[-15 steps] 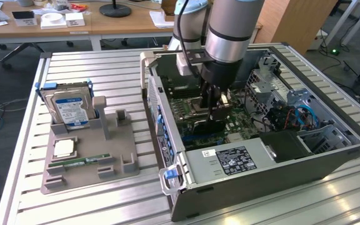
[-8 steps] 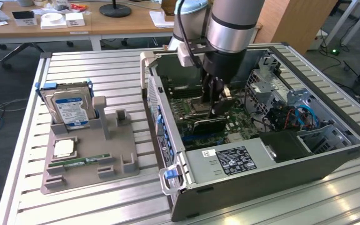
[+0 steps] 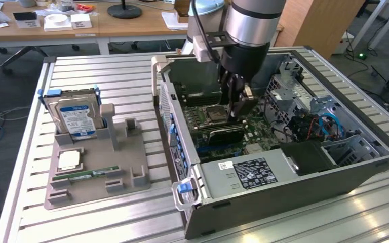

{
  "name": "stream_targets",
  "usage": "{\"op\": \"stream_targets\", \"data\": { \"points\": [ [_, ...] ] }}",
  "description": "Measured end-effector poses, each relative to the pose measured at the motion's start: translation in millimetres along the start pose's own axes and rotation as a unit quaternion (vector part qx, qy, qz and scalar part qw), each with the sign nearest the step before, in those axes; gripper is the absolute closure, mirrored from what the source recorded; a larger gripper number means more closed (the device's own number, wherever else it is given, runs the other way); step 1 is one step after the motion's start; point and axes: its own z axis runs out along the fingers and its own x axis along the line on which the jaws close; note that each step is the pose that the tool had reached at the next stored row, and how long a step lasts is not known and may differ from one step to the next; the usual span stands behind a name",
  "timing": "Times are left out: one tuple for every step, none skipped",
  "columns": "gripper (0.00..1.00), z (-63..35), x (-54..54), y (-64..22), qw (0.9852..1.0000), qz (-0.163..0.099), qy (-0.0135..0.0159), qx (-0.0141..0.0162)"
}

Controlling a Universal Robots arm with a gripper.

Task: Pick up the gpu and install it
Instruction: 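Insert the gpu into the slot, then press down on the gpu until it lock into place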

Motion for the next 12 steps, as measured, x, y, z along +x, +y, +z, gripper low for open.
{"op": "stream_targets", "data": {
  "points": [
    [0.42,-0.8,0.0,0.0,1.0,0.0,0.0001,0.0],
    [0.42,-0.7,0.0,0.0,1.0,0.0,-0.0001,0.0001],
    [0.42,-0.8,0.0,0.0,1.0,0.0,-0.0001,0.0],
    [0.42,-0.8,0.0,0.0,1.0,0.0,0.0,0.0],
    [0.42,-0.8,0.0,0.0,1.0,0.0,0.0,0.0],
    [0.42,-0.8,0.0,0.0,1.0,0.0,0.0,0.0],
    [0.42,-0.8,0.0,0.0,1.0,0.0,0.0,0.0],
    [0.42,-0.8,0.0,0.0,1.0,0.0,0.0,0.0],
    [0.42,-0.8,0.0,0.0,1.0,0.0,0.0,0.0],
    [0.42,-0.8,0.0,0.0,1.0,0.0,0.0,0.0],
    [0.42,-0.8,0.0,0.0,1.0,0.0,0.0,0.0],
    [0.42,-0.8,0.0,0.0,1.0,0.0,0.0,0.0]
  ]
}}
